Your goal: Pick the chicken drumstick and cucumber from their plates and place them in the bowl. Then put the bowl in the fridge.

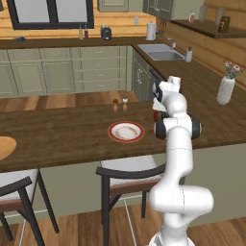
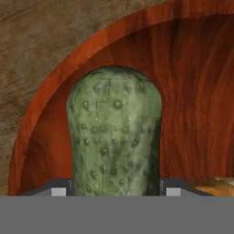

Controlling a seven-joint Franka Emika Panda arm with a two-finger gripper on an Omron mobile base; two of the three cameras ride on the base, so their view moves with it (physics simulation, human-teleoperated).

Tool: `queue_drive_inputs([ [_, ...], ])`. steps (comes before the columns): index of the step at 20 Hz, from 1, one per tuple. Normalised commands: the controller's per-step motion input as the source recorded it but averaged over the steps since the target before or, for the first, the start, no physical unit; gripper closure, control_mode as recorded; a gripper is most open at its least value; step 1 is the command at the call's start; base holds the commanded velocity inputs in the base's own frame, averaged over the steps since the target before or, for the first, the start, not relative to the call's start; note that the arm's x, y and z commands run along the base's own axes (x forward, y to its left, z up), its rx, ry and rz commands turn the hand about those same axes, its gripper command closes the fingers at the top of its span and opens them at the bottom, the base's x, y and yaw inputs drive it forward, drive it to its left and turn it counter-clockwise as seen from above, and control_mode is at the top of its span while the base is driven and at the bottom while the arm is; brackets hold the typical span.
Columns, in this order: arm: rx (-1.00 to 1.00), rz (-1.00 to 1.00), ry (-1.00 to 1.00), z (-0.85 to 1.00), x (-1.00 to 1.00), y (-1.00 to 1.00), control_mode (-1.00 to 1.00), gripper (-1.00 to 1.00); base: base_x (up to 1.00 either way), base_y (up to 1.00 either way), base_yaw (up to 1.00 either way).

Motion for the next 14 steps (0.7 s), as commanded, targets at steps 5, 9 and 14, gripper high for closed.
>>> queue_drive_inputs([
  [5, 0.00, 0.08, 0.00, 0.06, -0.11, -0.04, -1.00, -1.00, 0.00, 0.00, 0.00],
  [9, 0.00, 0.04, 0.00, 0.33, -0.54, -0.34, -1.00, -1.00, 0.00, 0.00, 0.00],
  [14, 0.00, 0.00, -0.03, 0.15, -0.95, -0.45, -1.00, -1.00, 0.00, 0.00, 0.00],
])
